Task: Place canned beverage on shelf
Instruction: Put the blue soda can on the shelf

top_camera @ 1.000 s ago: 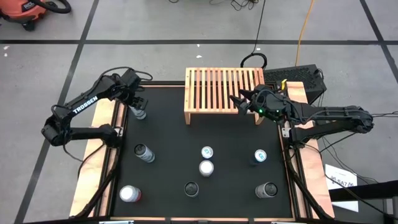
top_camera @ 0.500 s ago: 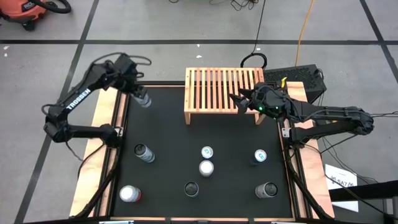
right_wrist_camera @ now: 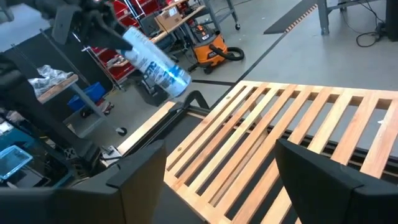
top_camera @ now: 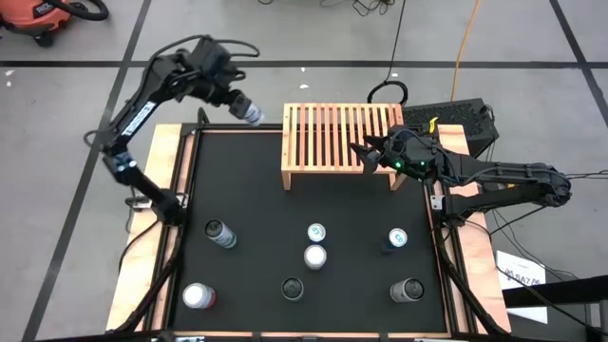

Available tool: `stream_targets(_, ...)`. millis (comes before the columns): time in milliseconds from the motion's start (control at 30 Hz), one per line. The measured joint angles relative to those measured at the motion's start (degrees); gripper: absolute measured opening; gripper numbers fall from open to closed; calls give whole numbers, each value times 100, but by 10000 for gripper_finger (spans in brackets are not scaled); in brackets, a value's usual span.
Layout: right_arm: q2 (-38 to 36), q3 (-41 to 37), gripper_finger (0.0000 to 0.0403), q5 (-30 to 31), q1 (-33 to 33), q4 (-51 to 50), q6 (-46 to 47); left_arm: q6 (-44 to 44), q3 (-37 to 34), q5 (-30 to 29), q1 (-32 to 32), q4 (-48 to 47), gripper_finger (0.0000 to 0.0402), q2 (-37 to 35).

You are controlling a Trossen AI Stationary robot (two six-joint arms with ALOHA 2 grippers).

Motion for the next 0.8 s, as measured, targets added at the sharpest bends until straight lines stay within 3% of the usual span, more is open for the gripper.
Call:
stream_targets(267,0,0,288,-4,1,-411,243,135,1045,485,-472,285,244,716)
stream_targets(400,2,-2,288,-2,1,-407,187,368,1178,718,-726,600,244,827)
stream_targets(600,2,23,297,-406,-75,283,-1115,1079,1178,870,-1194,821,244,977)
stream_targets(800,516,717,316,-805,-299,168,-2532,1694,1178,839,-1575,1181,244,996)
